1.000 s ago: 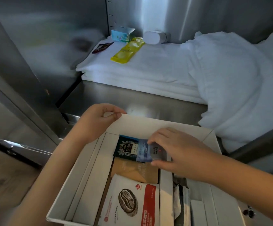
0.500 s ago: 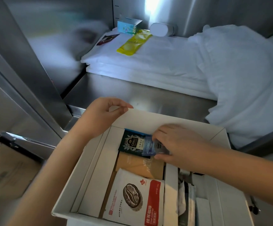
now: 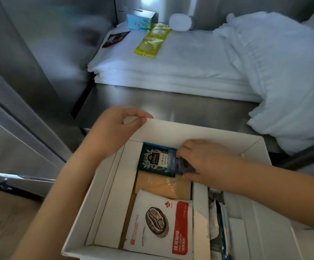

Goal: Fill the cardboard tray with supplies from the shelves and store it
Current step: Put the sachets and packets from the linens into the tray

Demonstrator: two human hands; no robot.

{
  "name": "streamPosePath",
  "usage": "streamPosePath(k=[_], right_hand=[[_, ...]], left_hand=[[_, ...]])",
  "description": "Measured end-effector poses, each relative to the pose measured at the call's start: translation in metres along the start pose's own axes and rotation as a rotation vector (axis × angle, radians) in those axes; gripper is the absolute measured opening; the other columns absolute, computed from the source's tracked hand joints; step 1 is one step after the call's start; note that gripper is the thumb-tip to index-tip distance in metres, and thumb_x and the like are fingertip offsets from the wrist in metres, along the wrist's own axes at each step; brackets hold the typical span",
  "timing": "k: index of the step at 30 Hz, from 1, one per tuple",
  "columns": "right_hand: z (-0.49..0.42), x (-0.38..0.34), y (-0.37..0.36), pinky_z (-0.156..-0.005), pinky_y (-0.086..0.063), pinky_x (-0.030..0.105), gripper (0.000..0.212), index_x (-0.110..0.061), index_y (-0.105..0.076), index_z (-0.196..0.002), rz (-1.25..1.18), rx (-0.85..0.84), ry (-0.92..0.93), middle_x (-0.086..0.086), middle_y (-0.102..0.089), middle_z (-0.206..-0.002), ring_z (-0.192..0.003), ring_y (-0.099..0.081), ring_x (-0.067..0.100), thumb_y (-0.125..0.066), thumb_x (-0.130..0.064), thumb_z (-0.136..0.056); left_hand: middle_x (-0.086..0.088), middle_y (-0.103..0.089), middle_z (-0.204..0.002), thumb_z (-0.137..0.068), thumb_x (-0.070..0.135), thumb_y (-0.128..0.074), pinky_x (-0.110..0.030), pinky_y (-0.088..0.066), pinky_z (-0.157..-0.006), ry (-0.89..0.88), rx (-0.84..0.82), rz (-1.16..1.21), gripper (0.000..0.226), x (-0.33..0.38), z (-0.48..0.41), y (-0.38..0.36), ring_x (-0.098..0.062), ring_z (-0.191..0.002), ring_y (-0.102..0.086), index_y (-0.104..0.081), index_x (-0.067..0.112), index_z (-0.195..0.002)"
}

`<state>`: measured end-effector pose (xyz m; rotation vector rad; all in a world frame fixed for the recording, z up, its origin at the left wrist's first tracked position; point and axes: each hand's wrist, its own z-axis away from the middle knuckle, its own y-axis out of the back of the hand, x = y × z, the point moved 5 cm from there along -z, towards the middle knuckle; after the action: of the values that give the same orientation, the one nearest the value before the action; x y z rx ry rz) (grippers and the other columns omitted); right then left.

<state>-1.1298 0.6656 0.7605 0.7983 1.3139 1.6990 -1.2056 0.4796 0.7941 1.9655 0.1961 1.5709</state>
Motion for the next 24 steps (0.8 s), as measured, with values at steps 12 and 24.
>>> streamPosePath(k=[12, 24], right_hand=[[0.004, -0.01, -0.004, -0.095, -0.047, 0.032, 0.052, -0.035, -0.029, -0.144, -0.075, -0.058, 0.076, -0.009, -0.041, -0.138, -0.119, -0.046, 0.011, -0.045, -0.045, -0.095], [0.001, -0.015, 0.054, -0.079, -0.049, 0.022, 0.032, -0.033, -0.058, -0.119, -0.168, 0.19, 0.134, -0.016, -0.055, -0.119, -0.1, -0.052, 0.0, -0.042, -0.04, -0.092]], left_hand=[[0.025, -0.066, -0.101, -0.091, 0.029, -0.057, -0.012, -0.039, -0.081, 0.006, -0.026, 0.035, 0.02, -0.011, -0.001, 0.01, 0.009, -0.099, -0.056, -0.068, 0.046, -0.09], [0.02, -0.065, -0.097, -0.089, 0.037, -0.054, -0.02, -0.041, -0.075, 0.039, -0.038, 0.104, 0.019, -0.021, 0.001, 0.019, 0.004, -0.093, -0.058, -0.07, 0.041, -0.096]])
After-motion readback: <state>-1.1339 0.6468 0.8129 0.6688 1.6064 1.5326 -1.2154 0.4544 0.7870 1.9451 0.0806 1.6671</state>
